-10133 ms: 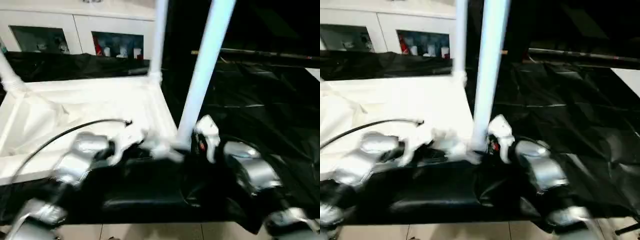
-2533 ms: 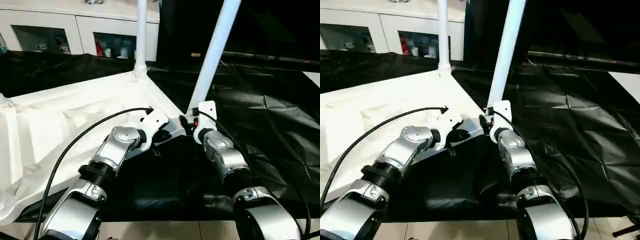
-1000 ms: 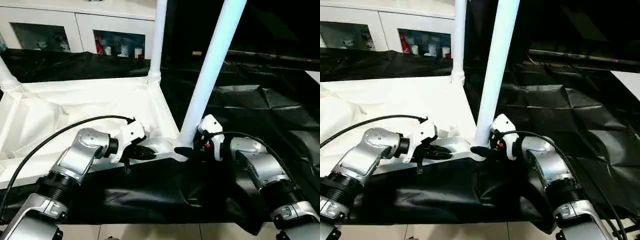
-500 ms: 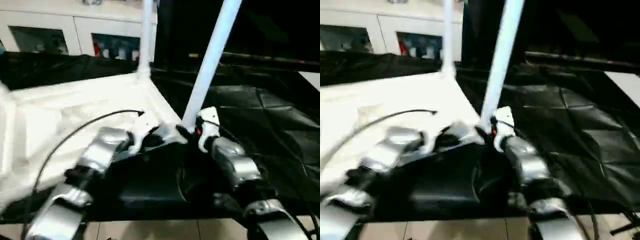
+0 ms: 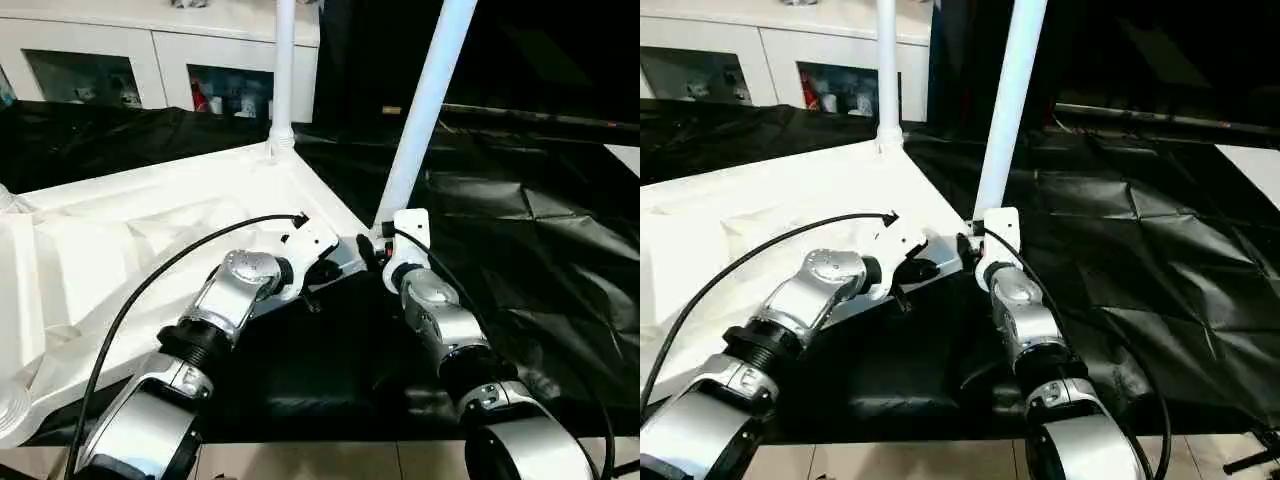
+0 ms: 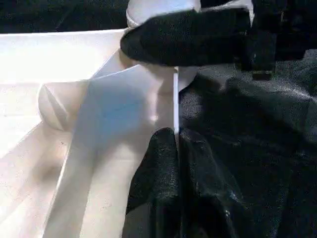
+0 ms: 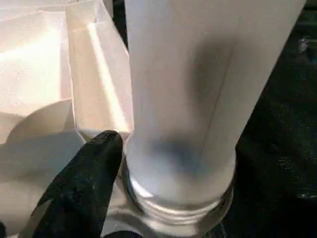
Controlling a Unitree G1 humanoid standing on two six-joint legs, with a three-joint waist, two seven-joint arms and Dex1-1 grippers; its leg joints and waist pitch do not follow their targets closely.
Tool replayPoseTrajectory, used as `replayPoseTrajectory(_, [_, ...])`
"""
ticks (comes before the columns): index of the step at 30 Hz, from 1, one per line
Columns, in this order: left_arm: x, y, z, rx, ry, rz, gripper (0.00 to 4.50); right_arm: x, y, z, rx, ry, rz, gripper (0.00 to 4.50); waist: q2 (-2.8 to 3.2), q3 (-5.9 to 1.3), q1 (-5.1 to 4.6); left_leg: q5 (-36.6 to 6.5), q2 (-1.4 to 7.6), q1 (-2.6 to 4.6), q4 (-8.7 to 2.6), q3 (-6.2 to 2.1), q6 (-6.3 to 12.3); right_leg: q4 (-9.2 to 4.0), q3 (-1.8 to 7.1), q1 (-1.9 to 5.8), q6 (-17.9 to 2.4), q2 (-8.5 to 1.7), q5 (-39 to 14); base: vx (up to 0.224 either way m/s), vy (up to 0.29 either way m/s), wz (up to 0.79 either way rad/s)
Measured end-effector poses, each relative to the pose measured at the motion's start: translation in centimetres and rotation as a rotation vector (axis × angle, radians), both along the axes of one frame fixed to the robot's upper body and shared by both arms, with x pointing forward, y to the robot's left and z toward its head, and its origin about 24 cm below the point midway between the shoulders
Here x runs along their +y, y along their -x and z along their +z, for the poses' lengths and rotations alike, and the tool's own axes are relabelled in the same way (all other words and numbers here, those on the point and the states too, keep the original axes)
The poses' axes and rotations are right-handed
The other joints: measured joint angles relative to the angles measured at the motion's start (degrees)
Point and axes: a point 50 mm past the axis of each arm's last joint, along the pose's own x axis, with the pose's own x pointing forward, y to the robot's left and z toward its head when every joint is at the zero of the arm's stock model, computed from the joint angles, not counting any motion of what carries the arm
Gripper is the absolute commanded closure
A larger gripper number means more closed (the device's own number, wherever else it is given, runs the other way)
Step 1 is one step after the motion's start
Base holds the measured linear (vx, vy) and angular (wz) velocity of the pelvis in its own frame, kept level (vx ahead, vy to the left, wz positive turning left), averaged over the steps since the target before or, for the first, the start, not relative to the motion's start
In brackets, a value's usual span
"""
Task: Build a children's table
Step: Rotate leg to tighten
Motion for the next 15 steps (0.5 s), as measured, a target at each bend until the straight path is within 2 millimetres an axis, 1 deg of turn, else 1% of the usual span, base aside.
replayPoseTrajectory(2, [0.4, 0.1, 0.1, -0.002, -0.003, -0.011, 4.5, -0.4, -0.1, 0.2, -0.009, 0.001, 0.066, 0.63, 0.01, 0.01, -0.15, 0.0, 0.01, -0.09, 0.0, 0.01, 0.0, 0.01, 0.0, -0.08, -0.07, 0.01, 0.04, 0.0, 0.0, 0.0])
replayPoseTrajectory(4, [0.9, 0.2, 0.2, -0.008, -0.004, -0.034, 4.5, -1.0, -0.1, 0.9, -0.034, 0.003, 0.154, 0.63, 0.05, 0.03, -0.28, 0.0, 0.03, -0.2, -0.08, 0.01, 0.01, 0.01, -0.01, -0.19, -0.19, 0.04, 0.11, 0.0, 0.0, 0.0])
replayPoseTrajectory(8, [2.1, 0.6, 0.4, 0.0, -0.009, -0.081, 4.5, -2.6, 0.2, 2.1, -0.064, 0.045, 0.322, 0.63, 0.06, 0.04, -0.19, 0.02, 0.04, -0.15, -0.33, 0.01, 0.02, 0.0, -0.04, -0.21, -0.21, 0.08, 0.0, 0.0, 0.0, 0.0])
replayPoseTrajectory(10, [3.0, 0.9, 0.5, 0.009, -0.012, -0.112, 4.5, -3.5, 1.2, 2.3, -0.057, 0.091, 0.464, 0.63, 0.07, 0.04, 0.0, 0.01, 0.04, -0.17, -0.35, 0.01, 0.03, -0.04, -0.06, -0.21, -0.21, 0.08, -0.04, 0.0, 0.0, 0.0])
replayPoseTrajectory(12, [4.1, 1.2, 0.5, 0.023, -0.015, -0.138, 4.5, -4.7, 2.5, 2.0, -0.016, 0.129, 0.614, 0.63, 0.06, 0.04, 0.01, -0.03, 0.04, -0.19, -0.35, 0.01, 0.09, -0.1, -0.06, -0.2, -0.21, 0.08, -0.04, 0.0, 0.0, 0.0])
replayPoseTrajectory(13, [4.5, 1.3, 0.5, 0.029, -0.017, -0.142, 4.5, -5.0, 2.8, 1.8, -0.001, 0.133, 0.645, 0.63, 0.06, 0.04, -0.11, -0.03, 0.04, -0.18, -0.33, 0.02, 0.09, -0.08, -0.06, -0.19, -0.22, 0.08, -0.04, 0.0, 0.0, 0.0])
replayPoseTrajectory(15, [5.3, 1.7, 0.7, 0.04, -0.018, -0.168, 4.5, -5.0, 3.5, 1.9, 0.024, 0.136, 0.737, 0.63, 0.08, 0.05, -0.38, -0.03, 0.06, -0.15, -0.32, 0.02, 0.09, -0.07, -0.06, -0.2, -0.23, 0.08, -0.03, 0.0, 0.0, 0.0])
